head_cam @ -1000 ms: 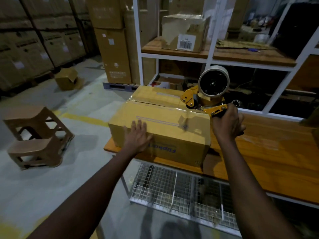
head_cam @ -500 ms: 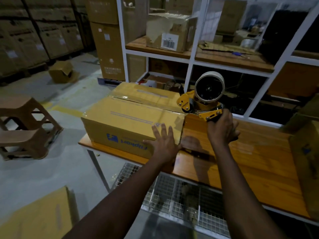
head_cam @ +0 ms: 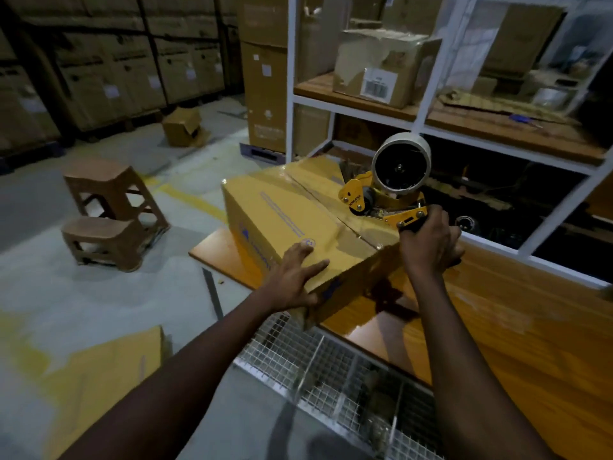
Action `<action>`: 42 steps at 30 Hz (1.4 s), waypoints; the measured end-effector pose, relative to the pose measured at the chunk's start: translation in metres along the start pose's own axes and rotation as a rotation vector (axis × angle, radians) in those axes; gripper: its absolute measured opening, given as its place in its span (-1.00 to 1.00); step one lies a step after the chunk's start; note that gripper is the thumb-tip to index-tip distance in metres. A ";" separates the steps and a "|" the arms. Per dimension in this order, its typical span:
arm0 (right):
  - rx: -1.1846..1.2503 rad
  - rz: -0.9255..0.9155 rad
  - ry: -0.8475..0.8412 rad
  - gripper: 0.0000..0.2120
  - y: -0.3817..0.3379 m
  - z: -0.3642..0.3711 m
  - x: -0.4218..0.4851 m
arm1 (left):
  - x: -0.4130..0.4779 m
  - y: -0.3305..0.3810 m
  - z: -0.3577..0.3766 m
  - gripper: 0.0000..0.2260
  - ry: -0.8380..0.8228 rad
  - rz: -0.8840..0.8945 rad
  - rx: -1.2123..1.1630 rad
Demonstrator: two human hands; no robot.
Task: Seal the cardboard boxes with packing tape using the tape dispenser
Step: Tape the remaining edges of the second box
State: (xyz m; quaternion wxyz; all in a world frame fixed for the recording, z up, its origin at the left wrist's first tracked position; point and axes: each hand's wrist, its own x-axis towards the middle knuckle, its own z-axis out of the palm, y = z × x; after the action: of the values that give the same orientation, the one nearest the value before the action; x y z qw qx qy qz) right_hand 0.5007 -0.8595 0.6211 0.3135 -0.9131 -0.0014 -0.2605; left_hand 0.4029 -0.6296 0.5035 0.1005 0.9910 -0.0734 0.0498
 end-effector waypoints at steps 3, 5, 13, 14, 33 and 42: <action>0.002 -0.041 -0.017 -0.76 -0.030 0.018 -0.013 | -0.025 -0.048 -0.019 -0.25 0.061 0.058 -0.020; 0.002 -0.062 -0.029 -0.75 -0.052 0.030 -0.021 | -0.038 -0.070 -0.039 -0.28 0.044 0.038 -0.006; 0.039 -0.110 -0.036 -0.72 -0.142 0.075 -0.056 | -0.061 -0.145 -0.054 -0.34 -0.074 -0.150 0.160; 0.040 -0.112 -0.040 -0.72 -0.150 0.079 -0.058 | -0.060 -0.149 -0.056 -0.35 -0.078 -0.176 0.182; 0.025 -0.133 -0.052 -0.68 -0.201 0.092 -0.076 | -0.024 -0.134 -0.118 -0.54 -0.087 -0.726 -2.152; 0.031 -0.093 -0.106 -0.64 -0.192 0.099 -0.082 | -0.031 -0.137 -0.126 -0.87 0.198 -0.780 -2.274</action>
State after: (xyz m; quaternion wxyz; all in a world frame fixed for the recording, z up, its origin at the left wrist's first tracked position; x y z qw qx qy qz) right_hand 0.4452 -0.6350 0.6259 0.3148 -0.9195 -0.0646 -0.2263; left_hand 0.3829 -0.4663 0.5965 0.9293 0.2833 0.2371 -0.0011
